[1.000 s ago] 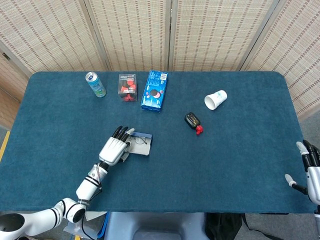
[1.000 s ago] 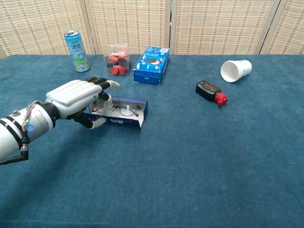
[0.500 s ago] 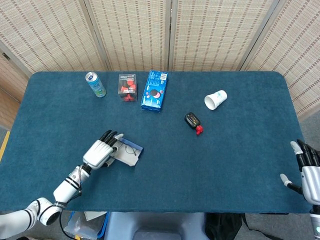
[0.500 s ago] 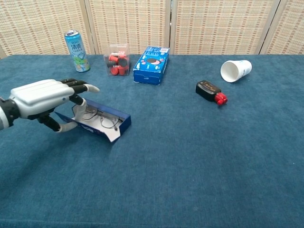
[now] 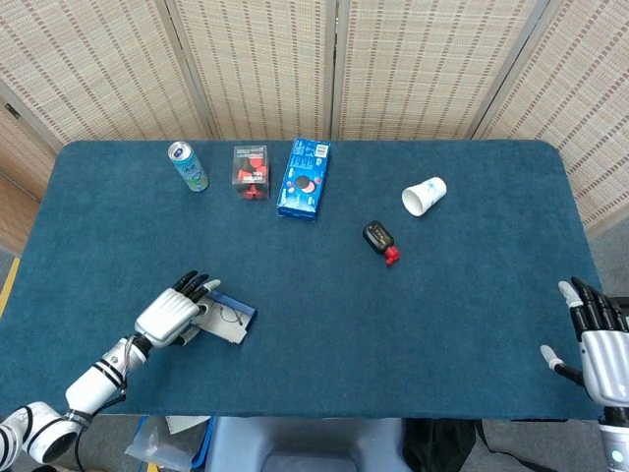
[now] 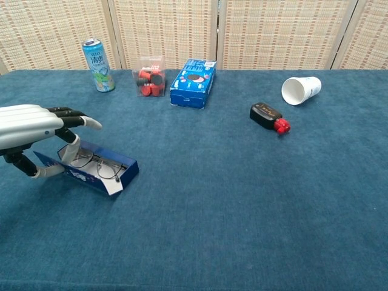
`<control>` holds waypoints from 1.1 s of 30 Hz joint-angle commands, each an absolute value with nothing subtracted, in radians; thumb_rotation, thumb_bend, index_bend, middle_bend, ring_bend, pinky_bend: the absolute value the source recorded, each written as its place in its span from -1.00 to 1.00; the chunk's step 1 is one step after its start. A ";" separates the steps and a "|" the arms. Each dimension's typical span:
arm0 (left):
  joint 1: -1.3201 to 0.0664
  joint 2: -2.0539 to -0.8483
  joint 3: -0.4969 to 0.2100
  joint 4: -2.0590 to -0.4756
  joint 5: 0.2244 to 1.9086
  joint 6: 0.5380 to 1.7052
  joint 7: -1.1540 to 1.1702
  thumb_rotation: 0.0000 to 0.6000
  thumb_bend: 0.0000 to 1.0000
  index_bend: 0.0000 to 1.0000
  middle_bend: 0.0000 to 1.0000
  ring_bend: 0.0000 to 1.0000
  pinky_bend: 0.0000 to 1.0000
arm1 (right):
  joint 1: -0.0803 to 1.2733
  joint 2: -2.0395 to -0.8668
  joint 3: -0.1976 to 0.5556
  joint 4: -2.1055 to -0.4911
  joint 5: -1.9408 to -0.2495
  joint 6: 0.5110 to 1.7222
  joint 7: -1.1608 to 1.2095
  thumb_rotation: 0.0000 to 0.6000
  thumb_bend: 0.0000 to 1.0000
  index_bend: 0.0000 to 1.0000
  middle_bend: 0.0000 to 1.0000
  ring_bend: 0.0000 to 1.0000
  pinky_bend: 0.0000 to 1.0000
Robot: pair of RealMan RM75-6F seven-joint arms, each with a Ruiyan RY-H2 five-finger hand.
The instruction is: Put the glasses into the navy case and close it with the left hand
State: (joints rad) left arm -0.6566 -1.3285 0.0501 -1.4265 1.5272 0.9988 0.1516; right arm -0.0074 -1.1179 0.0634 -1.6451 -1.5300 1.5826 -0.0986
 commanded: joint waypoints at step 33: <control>-0.784 -1.464 -0.094 -1.341 1.194 0.847 0.482 1.00 -0.28 -0.55 -1.00 -1.00 -1.00 | -0.024 -1.126 0.060 -1.619 -1.522 1.594 -0.072 1.00 -0.62 -1.00 -0.89 -0.85 -0.79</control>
